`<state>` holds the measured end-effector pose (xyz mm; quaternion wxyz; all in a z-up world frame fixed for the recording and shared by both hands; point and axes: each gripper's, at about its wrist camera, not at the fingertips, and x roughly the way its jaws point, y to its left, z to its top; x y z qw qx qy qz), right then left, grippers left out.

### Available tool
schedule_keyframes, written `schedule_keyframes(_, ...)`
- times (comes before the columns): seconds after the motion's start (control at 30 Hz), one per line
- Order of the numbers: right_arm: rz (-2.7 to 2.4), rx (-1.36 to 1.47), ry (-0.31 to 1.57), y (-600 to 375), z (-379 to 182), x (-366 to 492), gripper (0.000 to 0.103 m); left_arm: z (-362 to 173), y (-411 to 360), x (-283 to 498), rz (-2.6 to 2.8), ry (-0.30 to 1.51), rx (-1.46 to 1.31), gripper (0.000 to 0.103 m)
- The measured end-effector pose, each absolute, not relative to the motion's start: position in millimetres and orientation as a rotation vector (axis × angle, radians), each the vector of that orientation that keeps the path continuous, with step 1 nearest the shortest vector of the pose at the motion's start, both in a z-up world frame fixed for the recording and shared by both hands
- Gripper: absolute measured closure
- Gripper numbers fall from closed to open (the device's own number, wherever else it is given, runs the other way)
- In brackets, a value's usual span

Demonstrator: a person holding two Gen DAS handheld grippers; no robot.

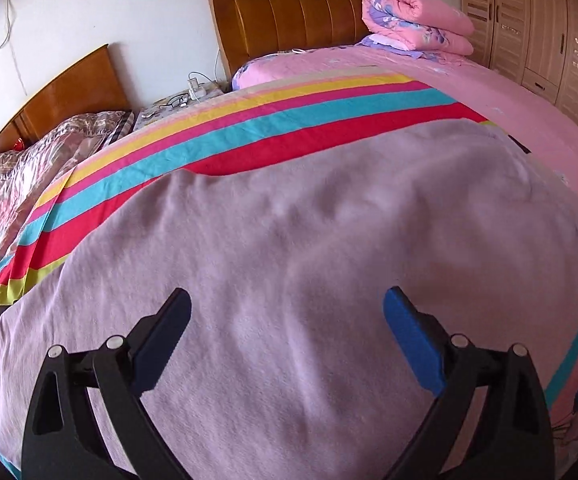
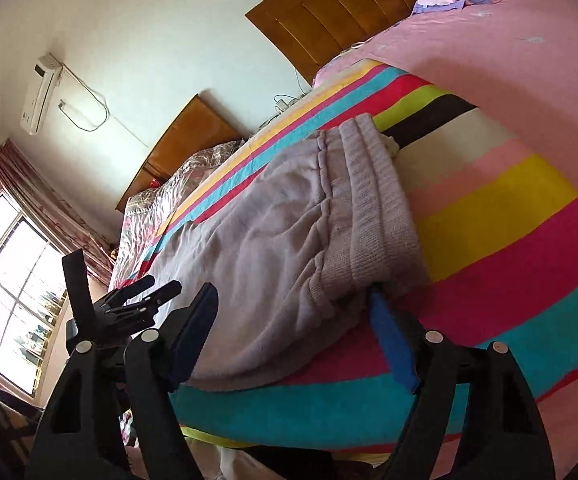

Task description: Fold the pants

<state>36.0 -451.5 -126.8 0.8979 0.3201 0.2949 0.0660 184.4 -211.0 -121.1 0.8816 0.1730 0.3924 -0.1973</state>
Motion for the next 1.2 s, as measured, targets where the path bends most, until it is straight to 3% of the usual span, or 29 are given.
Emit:
schedule_keyframes(0.13, 0.135, 0.597, 0.582, -444, -112, 34, 0.032, -132, -209, 182, -0.399, 0.812, 0.354, 0.006)
schedule_keyframes(0.27, 0.023, 0.611, 0.73, -453, -143, 33, 0.032, -133, -208, 182, -0.399, 0.827, 0.337, 0.004)
schedule_keyframes(0.53, 0.031, 0.507, 0.581, -435, -100, 15, 0.033, -106, -205, 162, -0.475, 0.768, 0.303, 0.004)
schedule_keyframes(0.7, 0.075, 0.388, 0.745, -391, -118, 59, 0.03, -106, -171, 164, -0.478, 0.825, 0.209, 0.004)
schedule_keyframes(0.97, 0.038, 0.251, 0.713, -346, -81, 65, 0.028, -83, 1, 153, -0.314, 0.779, -0.055, 0.002)
schedule_keyframes(1.2, 0.442, -0.033, 0.739, -162, -55, 154, 0.028, -90, 223, 103, -0.054, 0.667, -0.56, 0.002)
